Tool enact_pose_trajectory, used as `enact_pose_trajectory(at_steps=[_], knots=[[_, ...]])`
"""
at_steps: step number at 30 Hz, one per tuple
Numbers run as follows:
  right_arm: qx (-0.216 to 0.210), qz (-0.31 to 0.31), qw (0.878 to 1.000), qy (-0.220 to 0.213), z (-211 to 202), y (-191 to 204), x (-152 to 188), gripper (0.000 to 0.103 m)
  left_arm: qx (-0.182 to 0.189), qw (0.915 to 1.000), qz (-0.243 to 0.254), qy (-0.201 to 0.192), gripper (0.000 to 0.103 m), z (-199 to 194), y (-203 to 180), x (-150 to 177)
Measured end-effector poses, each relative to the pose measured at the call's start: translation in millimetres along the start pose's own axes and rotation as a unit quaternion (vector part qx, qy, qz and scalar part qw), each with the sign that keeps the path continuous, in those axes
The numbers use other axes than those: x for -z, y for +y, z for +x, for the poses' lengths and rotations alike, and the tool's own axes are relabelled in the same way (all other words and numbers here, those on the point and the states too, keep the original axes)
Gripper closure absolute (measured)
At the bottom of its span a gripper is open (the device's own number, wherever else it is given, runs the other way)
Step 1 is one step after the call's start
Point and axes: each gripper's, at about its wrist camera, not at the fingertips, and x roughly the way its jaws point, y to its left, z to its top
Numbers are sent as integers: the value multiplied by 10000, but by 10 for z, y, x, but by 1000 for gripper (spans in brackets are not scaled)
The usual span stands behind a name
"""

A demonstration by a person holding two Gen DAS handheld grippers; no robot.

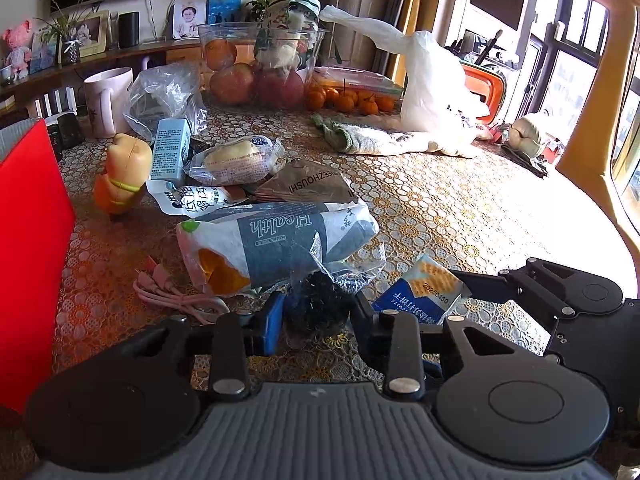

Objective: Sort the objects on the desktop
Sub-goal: 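Close the left tool on the black-item bag while the right tool grasps the blue biscuit packet, then carry the black-item bag with the left tool while the right tool carries the biscuit packet into the red box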

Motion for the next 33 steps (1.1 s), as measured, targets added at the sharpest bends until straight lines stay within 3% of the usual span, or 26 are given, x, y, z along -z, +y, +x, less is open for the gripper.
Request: enact_pose_trajectory(at_steps=[19, 33], knots=[[9, -257, 9996, -134, -651, 228, -196, 23, -30, 9995, -116, -301, 69, -816, 72, 36], [-868, -553, 9946, -167, -1062, 821, -629, 23, -342, 9965, -382, -661, 68, -1698, 592, 101]])
